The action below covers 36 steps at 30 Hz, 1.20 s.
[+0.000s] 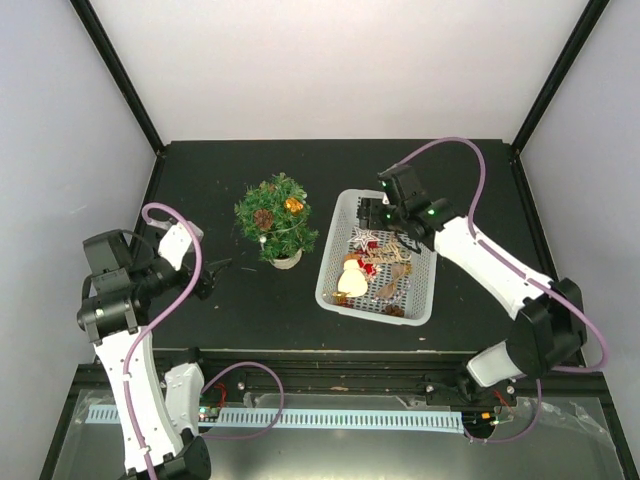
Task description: Decorate the small christmas tree
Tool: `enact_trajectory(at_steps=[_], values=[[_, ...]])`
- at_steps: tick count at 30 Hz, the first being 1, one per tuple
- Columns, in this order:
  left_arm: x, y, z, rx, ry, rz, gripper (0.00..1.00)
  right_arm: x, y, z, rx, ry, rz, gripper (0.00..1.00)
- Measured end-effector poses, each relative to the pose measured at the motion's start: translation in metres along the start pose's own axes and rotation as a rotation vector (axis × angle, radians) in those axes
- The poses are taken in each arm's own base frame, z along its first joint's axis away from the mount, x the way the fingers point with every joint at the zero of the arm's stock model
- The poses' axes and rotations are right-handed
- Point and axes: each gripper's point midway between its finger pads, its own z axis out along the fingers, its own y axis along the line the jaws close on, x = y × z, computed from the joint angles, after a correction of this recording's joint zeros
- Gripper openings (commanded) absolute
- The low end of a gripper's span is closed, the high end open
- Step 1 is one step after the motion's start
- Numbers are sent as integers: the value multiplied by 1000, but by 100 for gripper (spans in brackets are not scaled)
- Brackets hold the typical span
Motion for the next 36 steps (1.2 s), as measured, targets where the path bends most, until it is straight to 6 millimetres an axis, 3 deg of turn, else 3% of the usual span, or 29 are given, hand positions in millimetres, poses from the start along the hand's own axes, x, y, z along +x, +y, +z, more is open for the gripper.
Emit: enact_trajectory(at_steps=[6,9,14,17,22,36], values=[[-19,-17,-10,58,-44,36,99,-2,-2,-11,-2,-24,-6,67],[-17,-21,-9,82,-47,21,99,8,-7,10,30,29,-8,65],[3,-22,1,116,-23,-36,99,49,-30,58,79,177,47,61],[7,-22,3,120,-17,-45,99,69,-55,70,82,229,148,59],[7,-22,3,120,-18,-45,99,79,-84,81,37,238,316,58],[7,-21,3,119,-18,-45,99,77,-64,101,-214,245,498,43]])
